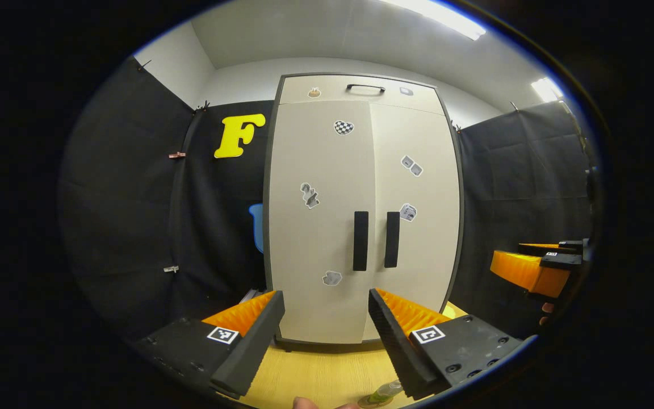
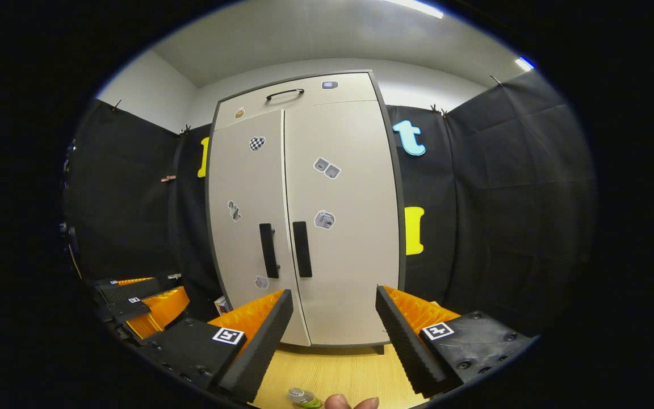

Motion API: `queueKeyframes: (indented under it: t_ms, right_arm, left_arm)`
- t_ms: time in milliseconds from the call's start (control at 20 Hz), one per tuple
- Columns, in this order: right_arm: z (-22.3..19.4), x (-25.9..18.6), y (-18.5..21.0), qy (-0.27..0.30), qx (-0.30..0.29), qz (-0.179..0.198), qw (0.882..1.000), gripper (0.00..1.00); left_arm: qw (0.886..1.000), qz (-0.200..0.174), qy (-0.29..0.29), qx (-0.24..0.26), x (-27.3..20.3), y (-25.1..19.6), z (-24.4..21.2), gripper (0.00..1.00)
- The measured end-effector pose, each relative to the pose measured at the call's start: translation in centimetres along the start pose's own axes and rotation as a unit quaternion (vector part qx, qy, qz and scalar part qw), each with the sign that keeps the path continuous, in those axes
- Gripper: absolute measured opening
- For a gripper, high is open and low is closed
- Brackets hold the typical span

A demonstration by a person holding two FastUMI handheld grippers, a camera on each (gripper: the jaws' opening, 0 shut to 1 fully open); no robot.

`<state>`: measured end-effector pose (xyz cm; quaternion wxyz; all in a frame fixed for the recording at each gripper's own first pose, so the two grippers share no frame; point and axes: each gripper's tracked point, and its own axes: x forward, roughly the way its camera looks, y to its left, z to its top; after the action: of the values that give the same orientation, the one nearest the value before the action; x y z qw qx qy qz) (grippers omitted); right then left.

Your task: Grasp the bottle in the cabinet with the left hand and place it on the coaster, then close the right door with the right hand and the left door with the left hand.

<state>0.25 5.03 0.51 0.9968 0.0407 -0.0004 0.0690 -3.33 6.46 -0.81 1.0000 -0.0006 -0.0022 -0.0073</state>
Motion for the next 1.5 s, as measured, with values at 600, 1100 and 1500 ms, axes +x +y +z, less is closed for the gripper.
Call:
queueKeyframes:
  t_ms: [600, 1100, 1500]
  right_arm:
    - [-0.29, 0.38, 0.14, 0.002, -0.010, -0.001, 1.000, 0.97]
    - [-0.01, 0.58, -0.01, -0.002, -0.012, -0.004, 1.000, 0.97]
    - [0.00, 0.51, -0.09, -0.002, -0.013, -0.005, 1.000, 0.98]
  left_arm:
    - [1.000, -0.004, -0.001, -0.001, 0.22, 0.21, 0.02, 0.95]
    - [1.000, -0.005, -0.001, -0.002, 0.35, 0.07, -0.01, 0.95]
    - [1.000, -0.005, 0.000, 0.000, 0.12, 0.05, -0.10, 0.95]
